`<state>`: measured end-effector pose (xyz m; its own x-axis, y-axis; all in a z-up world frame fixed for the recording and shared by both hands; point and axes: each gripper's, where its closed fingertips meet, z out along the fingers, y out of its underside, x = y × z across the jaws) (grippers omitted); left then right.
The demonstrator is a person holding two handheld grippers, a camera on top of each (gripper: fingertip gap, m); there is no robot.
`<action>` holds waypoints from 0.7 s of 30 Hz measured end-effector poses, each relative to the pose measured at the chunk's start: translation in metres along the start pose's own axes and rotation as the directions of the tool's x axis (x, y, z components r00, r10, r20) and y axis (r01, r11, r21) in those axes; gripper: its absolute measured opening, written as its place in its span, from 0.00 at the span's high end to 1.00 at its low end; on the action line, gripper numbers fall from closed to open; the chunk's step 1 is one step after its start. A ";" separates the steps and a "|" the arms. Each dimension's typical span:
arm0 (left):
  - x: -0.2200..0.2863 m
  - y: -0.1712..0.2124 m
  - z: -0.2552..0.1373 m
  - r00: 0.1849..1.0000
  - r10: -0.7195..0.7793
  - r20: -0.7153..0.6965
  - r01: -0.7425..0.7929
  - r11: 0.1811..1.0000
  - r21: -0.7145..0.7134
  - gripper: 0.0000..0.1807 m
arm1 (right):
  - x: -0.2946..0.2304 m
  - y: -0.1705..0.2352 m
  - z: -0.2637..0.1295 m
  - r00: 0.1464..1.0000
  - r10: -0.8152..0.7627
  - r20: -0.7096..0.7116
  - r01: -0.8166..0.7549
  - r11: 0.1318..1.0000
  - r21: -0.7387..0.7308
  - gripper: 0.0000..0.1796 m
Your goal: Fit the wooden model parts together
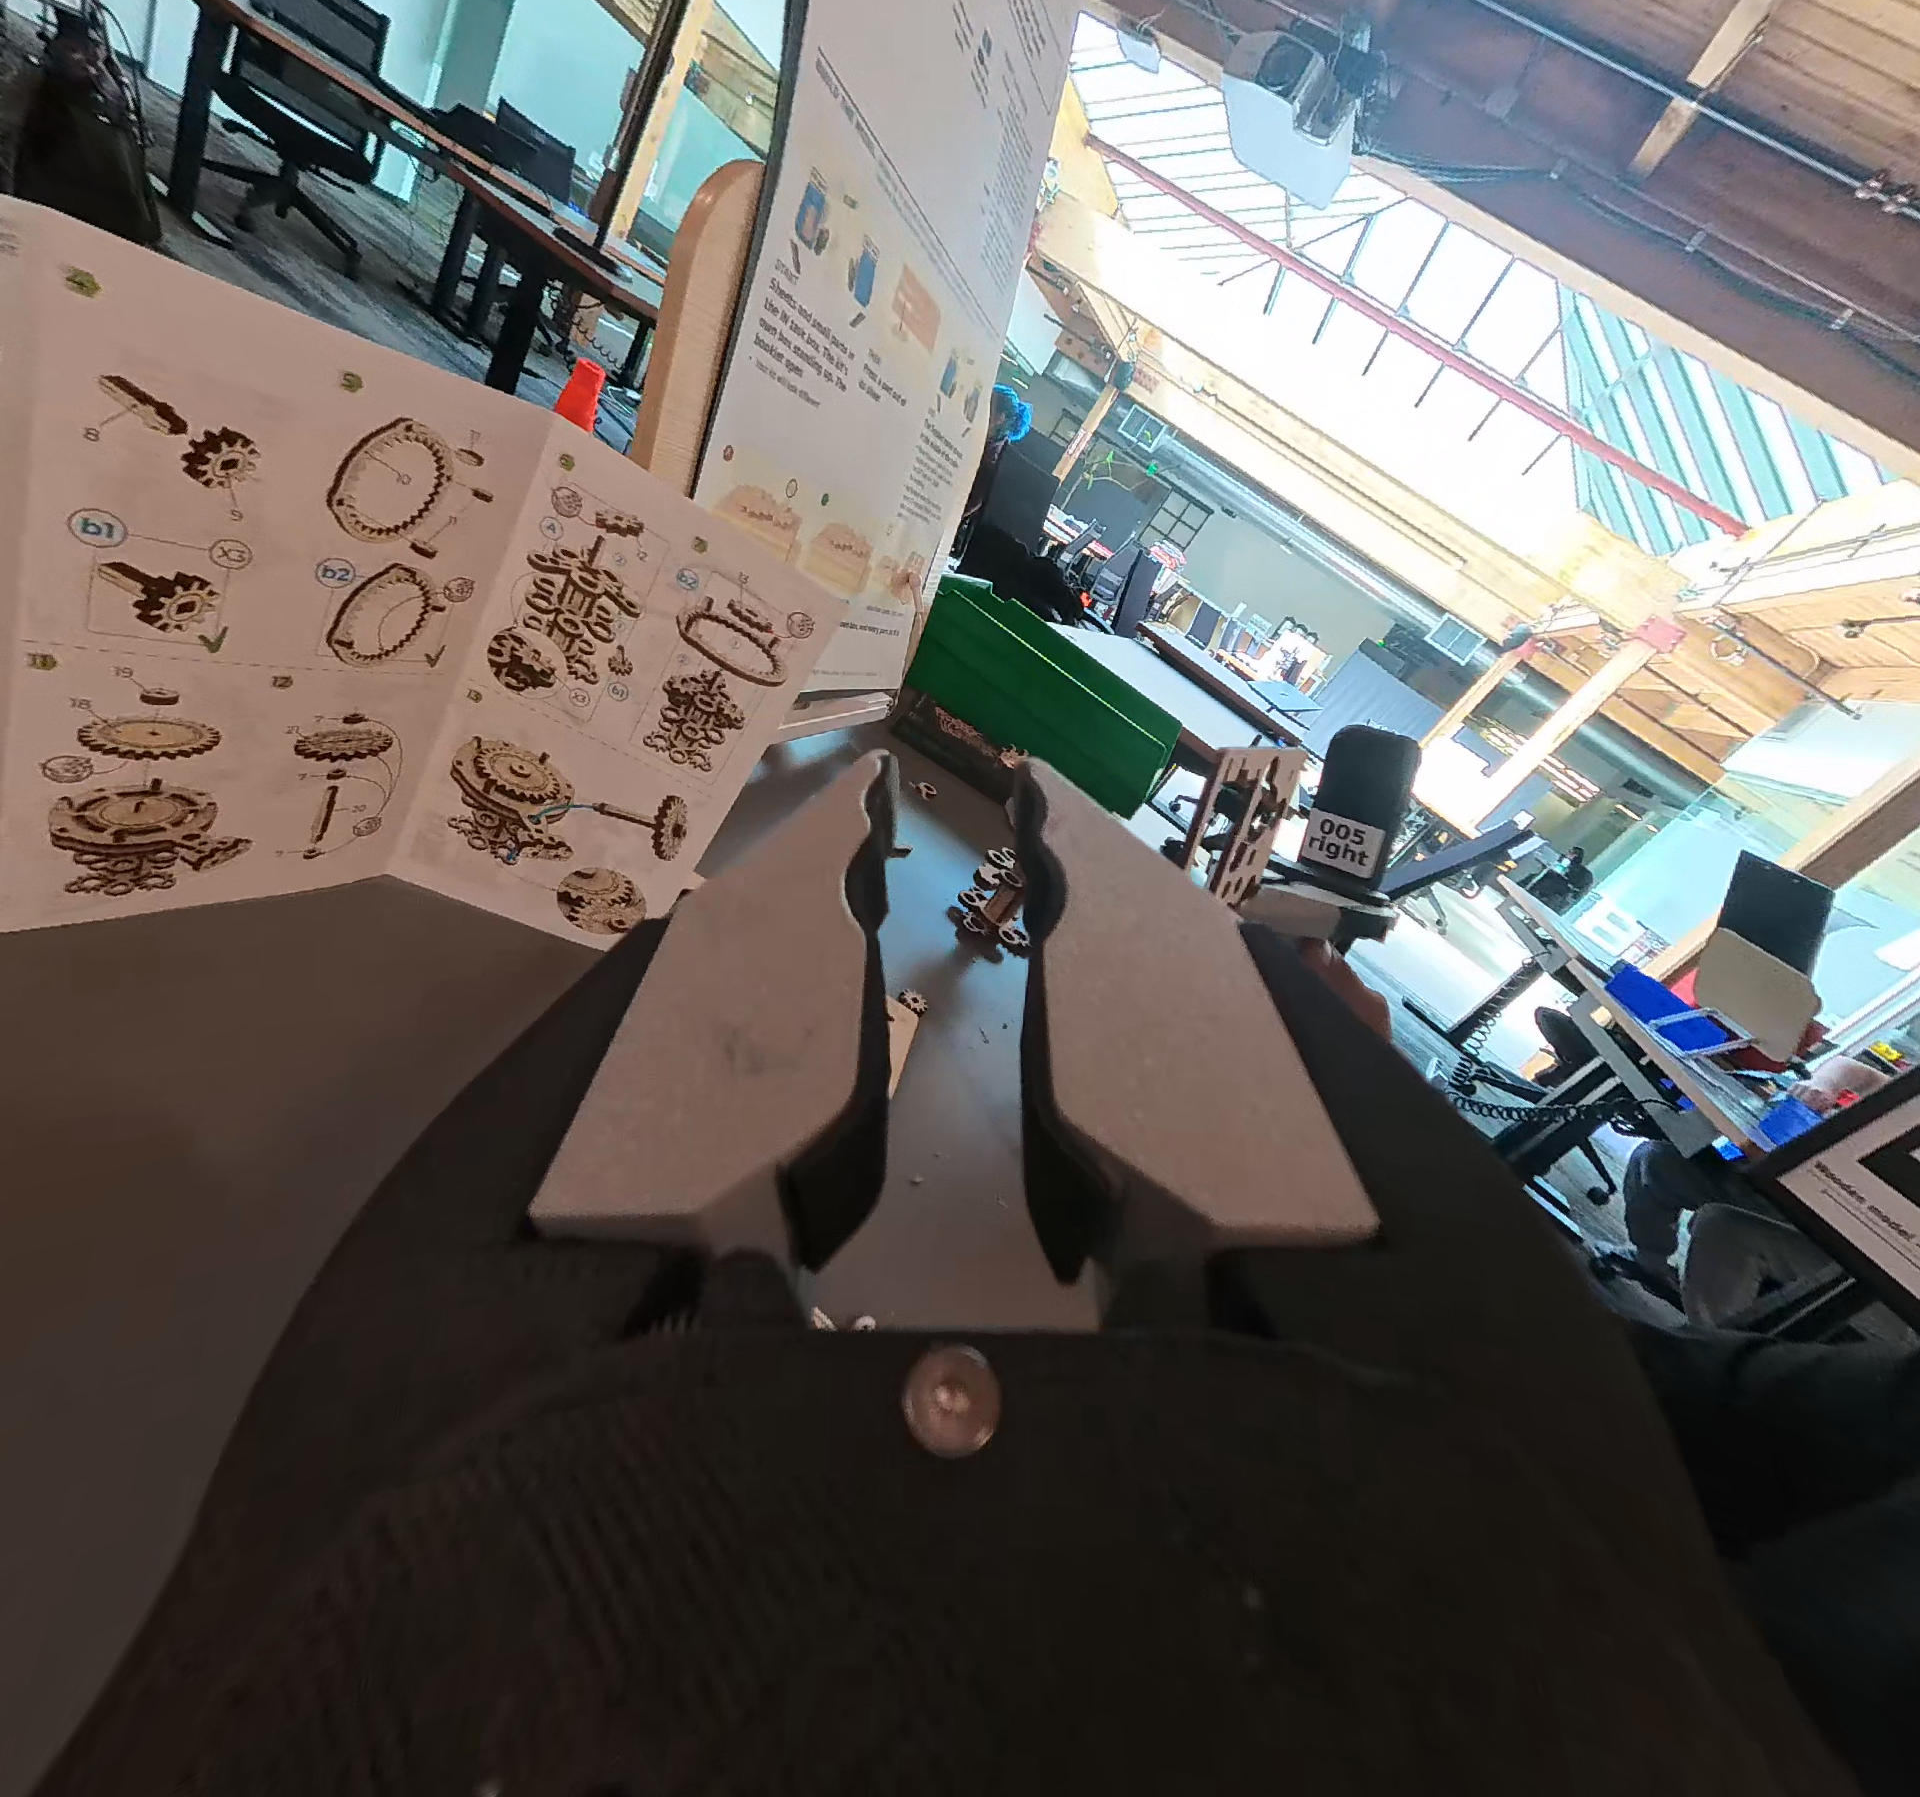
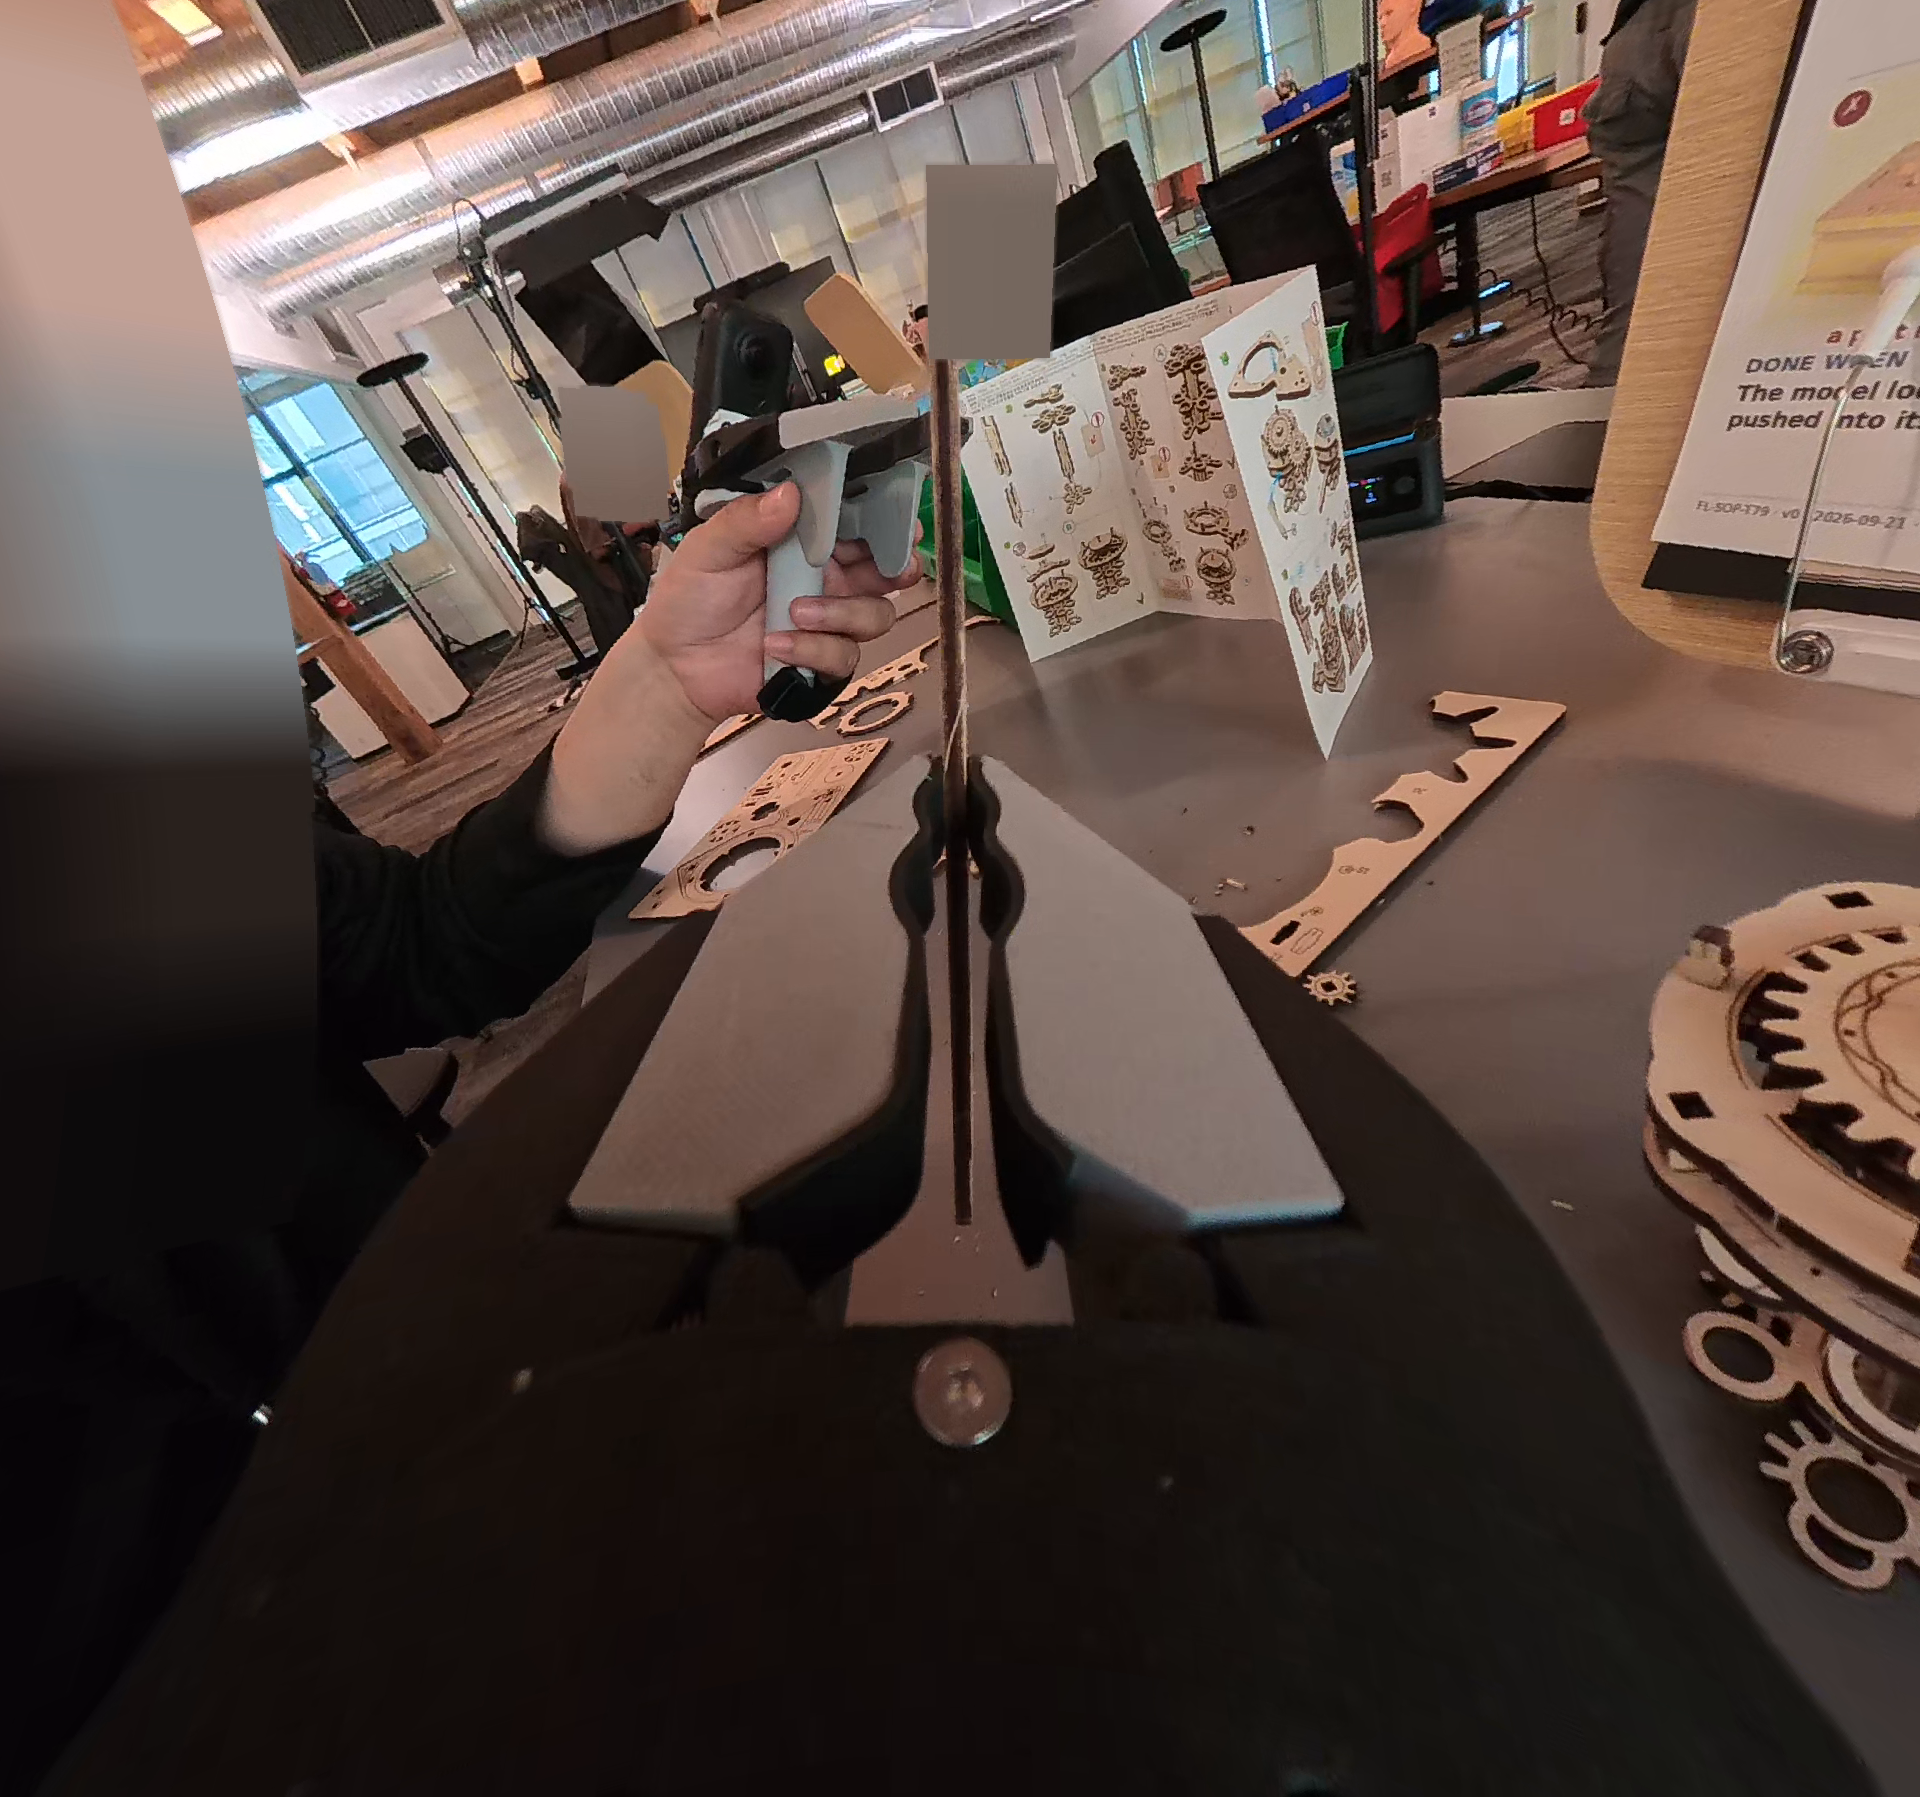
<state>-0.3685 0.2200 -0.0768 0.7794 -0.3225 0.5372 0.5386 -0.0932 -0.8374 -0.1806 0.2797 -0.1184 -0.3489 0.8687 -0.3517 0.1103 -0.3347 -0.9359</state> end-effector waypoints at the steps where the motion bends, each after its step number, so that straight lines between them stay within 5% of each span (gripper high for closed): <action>1: 0.001 -0.001 -0.001 1.000 -0.004 -0.003 0.004 1.000 0.003 0.89 | 0.001 0.000 0.000 1.000 0.002 -0.002 -0.002 1.000 0.002 1.00; 21: -0.003 0.001 0.000 1.000 -0.003 0.011 0.003 1.000 0.000 0.89 | 0.002 -0.004 -0.002 1.000 0.010 -0.009 -0.010 1.000 0.021 1.00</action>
<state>-0.3706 0.2214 -0.0792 0.7814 -0.3120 0.5405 0.5408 -0.0937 -0.8359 -0.1798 0.2831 -0.1157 -0.3393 0.8685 -0.3613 0.0942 -0.3507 -0.9317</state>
